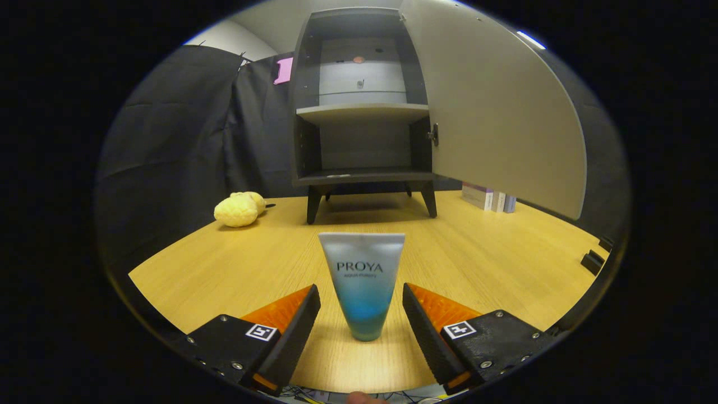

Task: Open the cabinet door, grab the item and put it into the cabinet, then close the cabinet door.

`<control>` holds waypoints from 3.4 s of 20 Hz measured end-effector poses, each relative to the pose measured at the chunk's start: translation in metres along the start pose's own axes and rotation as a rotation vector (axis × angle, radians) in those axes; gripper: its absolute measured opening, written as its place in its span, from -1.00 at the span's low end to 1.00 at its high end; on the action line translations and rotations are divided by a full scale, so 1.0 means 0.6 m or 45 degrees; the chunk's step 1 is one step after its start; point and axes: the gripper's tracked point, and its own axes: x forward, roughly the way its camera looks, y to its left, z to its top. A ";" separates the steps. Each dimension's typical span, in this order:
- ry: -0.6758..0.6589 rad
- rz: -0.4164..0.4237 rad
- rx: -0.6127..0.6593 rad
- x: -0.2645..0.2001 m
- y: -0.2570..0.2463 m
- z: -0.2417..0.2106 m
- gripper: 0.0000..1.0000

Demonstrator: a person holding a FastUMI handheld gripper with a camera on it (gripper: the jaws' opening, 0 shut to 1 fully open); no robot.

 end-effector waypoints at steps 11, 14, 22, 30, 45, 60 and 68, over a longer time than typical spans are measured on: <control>0.033 -0.037 -0.033 0.005 -0.044 0.045 -0.16; 0.028 -0.018 -0.029 -0.010 -0.045 0.103 -0.16; 0.014 -0.015 -0.079 -0.044 -0.037 0.303 -0.16; -0.165 0.028 -0.102 -0.017 0.021 0.583 -0.19; -0.300 -0.035 -0.127 0.358 0.014 0.808 -0.19; -0.199 -0.037 -0.059 0.470 0.001 0.743 -0.15; -0.208 -0.014 0.017 0.460 0.005 0.747 0.59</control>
